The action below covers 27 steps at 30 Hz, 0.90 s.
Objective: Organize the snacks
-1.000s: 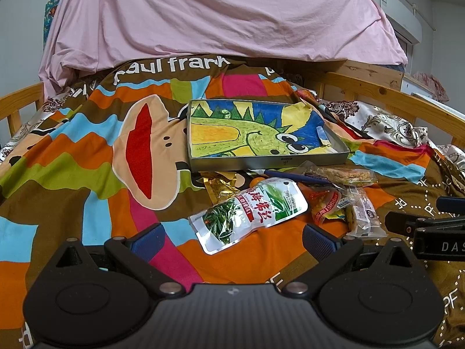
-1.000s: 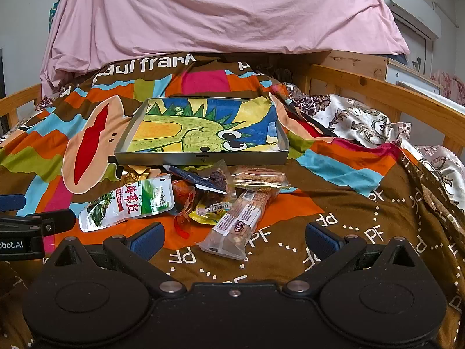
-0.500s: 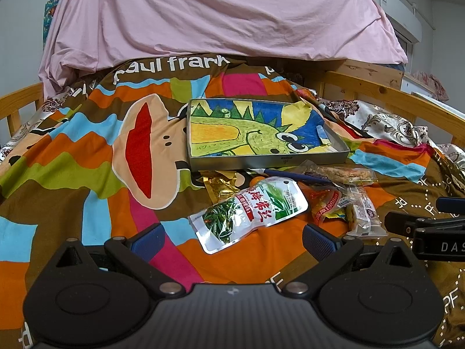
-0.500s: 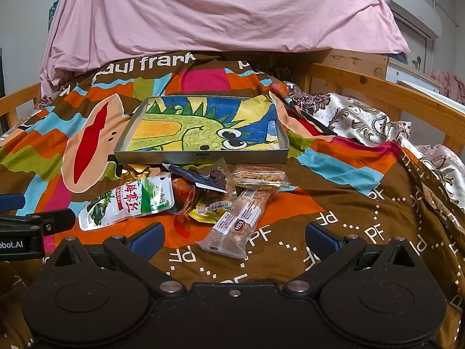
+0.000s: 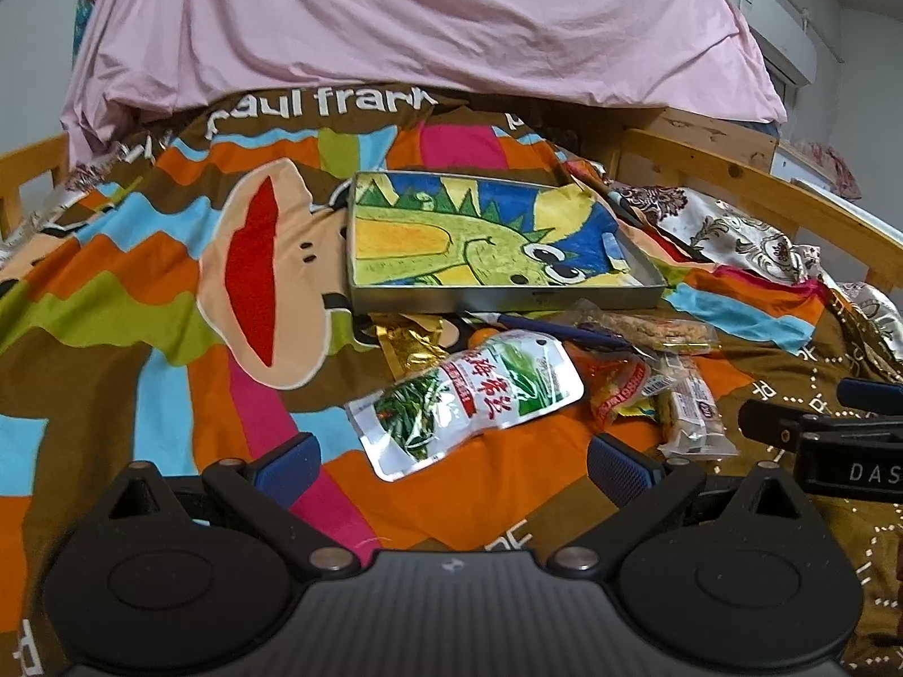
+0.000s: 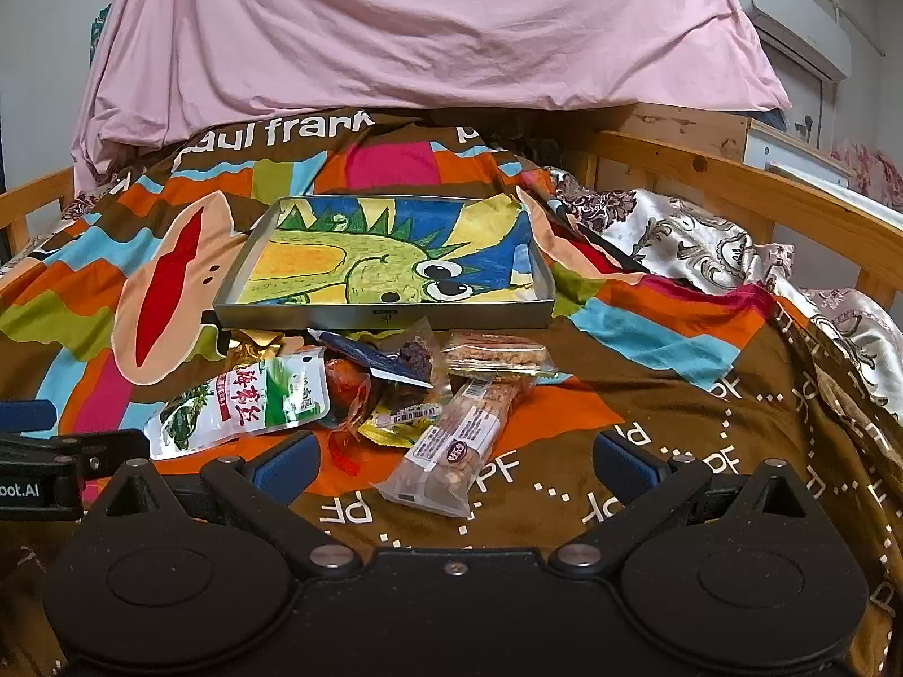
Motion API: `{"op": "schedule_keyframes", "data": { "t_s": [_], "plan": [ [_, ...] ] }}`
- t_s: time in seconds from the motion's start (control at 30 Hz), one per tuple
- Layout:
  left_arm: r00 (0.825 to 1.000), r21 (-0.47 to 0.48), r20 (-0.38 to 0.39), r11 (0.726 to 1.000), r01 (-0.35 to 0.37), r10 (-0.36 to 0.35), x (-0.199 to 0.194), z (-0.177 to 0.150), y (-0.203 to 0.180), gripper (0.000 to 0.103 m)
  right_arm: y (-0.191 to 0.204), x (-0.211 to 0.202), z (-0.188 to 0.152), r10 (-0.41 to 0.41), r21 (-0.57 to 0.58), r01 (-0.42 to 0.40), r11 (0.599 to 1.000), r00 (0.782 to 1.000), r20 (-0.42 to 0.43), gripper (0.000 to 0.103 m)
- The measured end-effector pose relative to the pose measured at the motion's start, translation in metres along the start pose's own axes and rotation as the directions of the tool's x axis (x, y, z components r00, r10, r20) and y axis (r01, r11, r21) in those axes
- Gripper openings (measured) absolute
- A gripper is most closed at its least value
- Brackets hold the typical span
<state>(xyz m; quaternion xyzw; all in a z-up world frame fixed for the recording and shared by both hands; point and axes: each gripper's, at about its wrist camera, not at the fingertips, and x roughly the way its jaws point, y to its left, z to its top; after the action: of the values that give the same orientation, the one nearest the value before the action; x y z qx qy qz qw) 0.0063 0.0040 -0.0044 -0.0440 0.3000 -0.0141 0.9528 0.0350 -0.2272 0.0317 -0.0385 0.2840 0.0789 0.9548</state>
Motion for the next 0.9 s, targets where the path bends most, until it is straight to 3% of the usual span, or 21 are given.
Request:
{"op": "schedule_keyframes", "data": {
  "t_s": [0.3,0.57,0.9],
  "plan": [
    [0.998,-0.051,-0.054,0.998,0.023,-0.026,0.010,0.002,0.007,0.103,-0.001,0.019,0.010,0.017,0.000,-0.017,1.000,0.999,-0.041,0.102],
    [1.000,-0.030,-0.025,0.999,-0.021,0.020,0.017,0.012,0.003,0.103,-0.008,0.043,0.018,0.037,0.048,-0.032,0.998,0.995,-0.096,0.103],
    [0.998,0.035,-0.019,0.998,0.058,-0.057,0.052,0.046,0.002,0.103,-0.019,0.068,0.026,0.042,0.083,-0.030,0.996,0.990,-0.135,0.103]
  ]
}}
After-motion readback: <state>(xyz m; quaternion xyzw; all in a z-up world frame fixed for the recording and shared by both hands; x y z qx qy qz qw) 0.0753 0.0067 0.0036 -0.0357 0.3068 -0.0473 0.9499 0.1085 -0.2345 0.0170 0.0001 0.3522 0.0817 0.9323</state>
